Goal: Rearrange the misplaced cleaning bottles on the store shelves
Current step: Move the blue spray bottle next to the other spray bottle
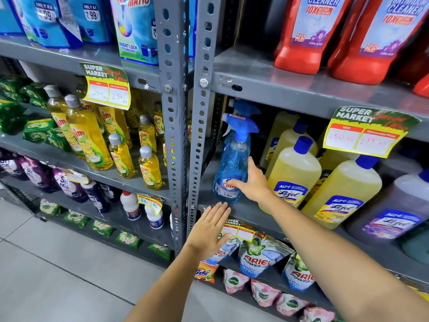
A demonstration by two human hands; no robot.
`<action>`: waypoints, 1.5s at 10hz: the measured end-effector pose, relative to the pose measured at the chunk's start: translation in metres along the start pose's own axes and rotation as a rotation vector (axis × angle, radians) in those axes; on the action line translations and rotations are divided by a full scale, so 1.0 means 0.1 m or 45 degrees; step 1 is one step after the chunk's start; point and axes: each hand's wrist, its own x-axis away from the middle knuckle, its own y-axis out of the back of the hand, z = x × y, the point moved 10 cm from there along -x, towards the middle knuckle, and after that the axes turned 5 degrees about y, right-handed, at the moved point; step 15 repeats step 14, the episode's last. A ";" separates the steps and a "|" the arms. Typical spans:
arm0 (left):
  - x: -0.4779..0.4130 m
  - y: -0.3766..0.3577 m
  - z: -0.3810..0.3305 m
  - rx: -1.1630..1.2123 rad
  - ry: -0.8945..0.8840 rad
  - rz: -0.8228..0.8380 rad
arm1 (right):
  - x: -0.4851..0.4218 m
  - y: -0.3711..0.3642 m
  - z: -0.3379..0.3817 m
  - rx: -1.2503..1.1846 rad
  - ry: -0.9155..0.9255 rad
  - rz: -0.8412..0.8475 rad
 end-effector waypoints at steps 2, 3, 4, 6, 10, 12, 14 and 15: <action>0.00 -0.01 0.00 -0.025 0.009 0.028 | 0.00 -0.02 -0.01 -0.016 -0.006 0.008; 0.01 0.00 -0.01 -0.047 0.007 0.035 | -0.01 -0.02 0.01 -0.009 0.014 0.022; 0.01 0.00 -0.02 -0.055 0.011 0.046 | -0.03 -0.01 0.04 -0.007 0.037 0.041; 0.01 -0.01 -0.02 -0.049 0.022 0.052 | 0.00 -0.03 0.04 0.009 0.016 -0.027; 0.00 -0.03 0.00 -0.013 0.016 0.076 | -0.02 -0.06 0.00 0.009 0.022 -0.027; 0.00 -0.02 -0.01 -0.042 -0.018 0.068 | 0.44 0.15 -0.05 -0.415 -0.051 -0.231; -0.03 0.27 -0.15 0.048 -0.007 0.020 | 2.38 0.47 -0.64 -1.023 -0.234 -0.935; -0.03 0.27 -0.15 0.048 -0.007 0.020 | 2.38 0.47 -0.64 -1.023 -0.234 -0.935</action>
